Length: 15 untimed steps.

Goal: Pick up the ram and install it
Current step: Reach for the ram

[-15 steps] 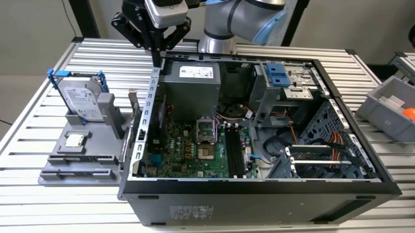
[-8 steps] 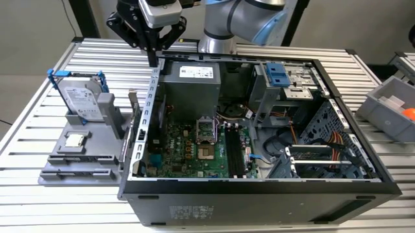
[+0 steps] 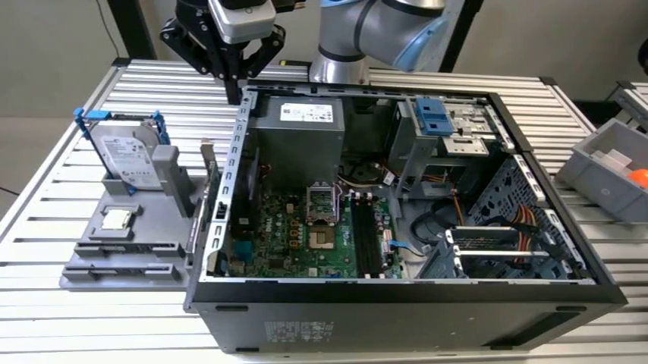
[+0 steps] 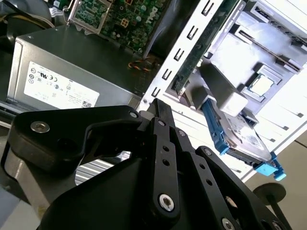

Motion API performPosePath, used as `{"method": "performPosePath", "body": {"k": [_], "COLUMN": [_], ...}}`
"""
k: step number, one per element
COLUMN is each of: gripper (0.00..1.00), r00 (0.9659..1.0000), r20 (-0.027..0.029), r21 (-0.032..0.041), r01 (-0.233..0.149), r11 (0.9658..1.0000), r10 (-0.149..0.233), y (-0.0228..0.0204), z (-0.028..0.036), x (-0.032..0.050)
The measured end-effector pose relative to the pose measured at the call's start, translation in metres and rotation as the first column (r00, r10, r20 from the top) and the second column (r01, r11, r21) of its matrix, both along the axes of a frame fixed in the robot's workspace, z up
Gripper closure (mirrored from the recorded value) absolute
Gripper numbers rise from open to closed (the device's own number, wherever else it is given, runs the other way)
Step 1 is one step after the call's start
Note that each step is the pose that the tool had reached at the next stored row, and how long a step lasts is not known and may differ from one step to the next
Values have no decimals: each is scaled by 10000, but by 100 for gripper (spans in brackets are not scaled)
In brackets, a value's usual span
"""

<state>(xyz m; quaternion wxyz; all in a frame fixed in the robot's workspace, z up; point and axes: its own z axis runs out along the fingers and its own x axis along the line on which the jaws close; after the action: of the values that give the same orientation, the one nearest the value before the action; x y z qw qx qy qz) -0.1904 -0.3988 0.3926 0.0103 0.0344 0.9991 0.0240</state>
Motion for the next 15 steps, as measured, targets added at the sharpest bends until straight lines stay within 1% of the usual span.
{"method": "performPosePath", "body": {"k": [15], "gripper": [100], "r00": [10000], "r20": [1], "r21": [0], "r01": [-16], "r11": [10000], "r10": [16], "y": [0], "z": [0], "x": [-99]}}
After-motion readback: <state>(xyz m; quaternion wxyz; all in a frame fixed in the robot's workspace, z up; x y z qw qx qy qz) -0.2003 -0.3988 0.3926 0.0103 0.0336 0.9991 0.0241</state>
